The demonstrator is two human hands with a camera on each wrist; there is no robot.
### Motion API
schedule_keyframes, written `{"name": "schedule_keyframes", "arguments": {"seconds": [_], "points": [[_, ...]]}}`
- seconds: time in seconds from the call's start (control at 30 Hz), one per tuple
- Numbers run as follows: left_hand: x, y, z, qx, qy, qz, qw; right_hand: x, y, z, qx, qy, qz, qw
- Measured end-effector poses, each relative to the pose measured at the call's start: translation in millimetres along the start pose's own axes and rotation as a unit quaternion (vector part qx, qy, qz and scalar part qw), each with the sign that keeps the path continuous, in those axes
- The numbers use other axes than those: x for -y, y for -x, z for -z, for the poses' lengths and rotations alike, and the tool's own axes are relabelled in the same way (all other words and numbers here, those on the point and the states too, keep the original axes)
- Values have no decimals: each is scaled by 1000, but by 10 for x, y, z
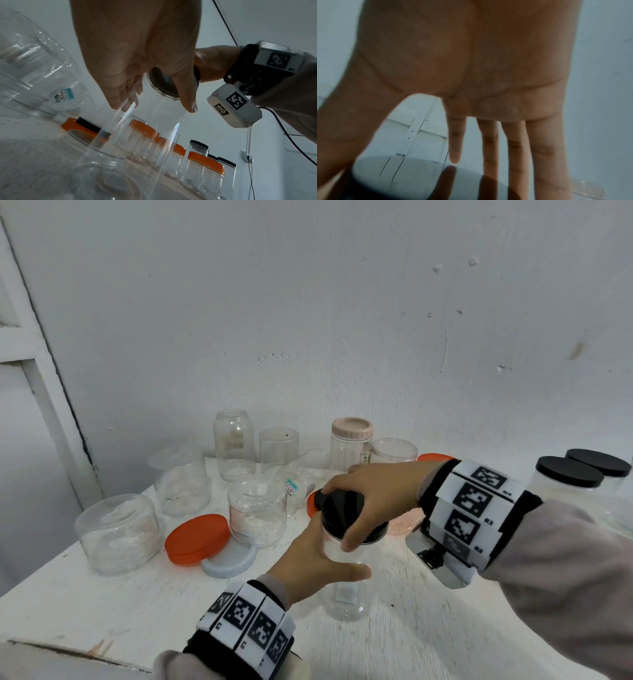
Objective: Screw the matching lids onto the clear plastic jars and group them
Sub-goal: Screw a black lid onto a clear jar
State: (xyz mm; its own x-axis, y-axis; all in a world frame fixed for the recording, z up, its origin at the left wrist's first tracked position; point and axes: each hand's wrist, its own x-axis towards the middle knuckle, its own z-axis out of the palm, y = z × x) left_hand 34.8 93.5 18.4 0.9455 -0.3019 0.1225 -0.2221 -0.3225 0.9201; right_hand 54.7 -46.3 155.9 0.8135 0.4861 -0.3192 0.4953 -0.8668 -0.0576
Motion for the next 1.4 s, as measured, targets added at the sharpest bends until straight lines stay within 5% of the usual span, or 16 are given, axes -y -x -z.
{"name": "schedule_keyframes", "arguments": {"seconds": [0.17,0.43,0.7,1.0,1.2,1.4], "points": [[7,-3,-3,-2,3,3,1000,-21,6,48,8,-7,45,999],[13,-3,5,4,-2,-2,1000,32,-40,-15,-22,16,-22,999],[35,-13,-4,-5,4,1,1000,-4,2,55,16,-6,35,999],[21,-7,1,1,4,-11,1000,52,-25,-30,-27,27,-22,999],[28,-10,-6,-8,6,-6,1000,13,15,62,38,15,16,999],[28,-16,-7,1,7,-14,1000,9,-11,-15,-6,3,-11,1000]]}}
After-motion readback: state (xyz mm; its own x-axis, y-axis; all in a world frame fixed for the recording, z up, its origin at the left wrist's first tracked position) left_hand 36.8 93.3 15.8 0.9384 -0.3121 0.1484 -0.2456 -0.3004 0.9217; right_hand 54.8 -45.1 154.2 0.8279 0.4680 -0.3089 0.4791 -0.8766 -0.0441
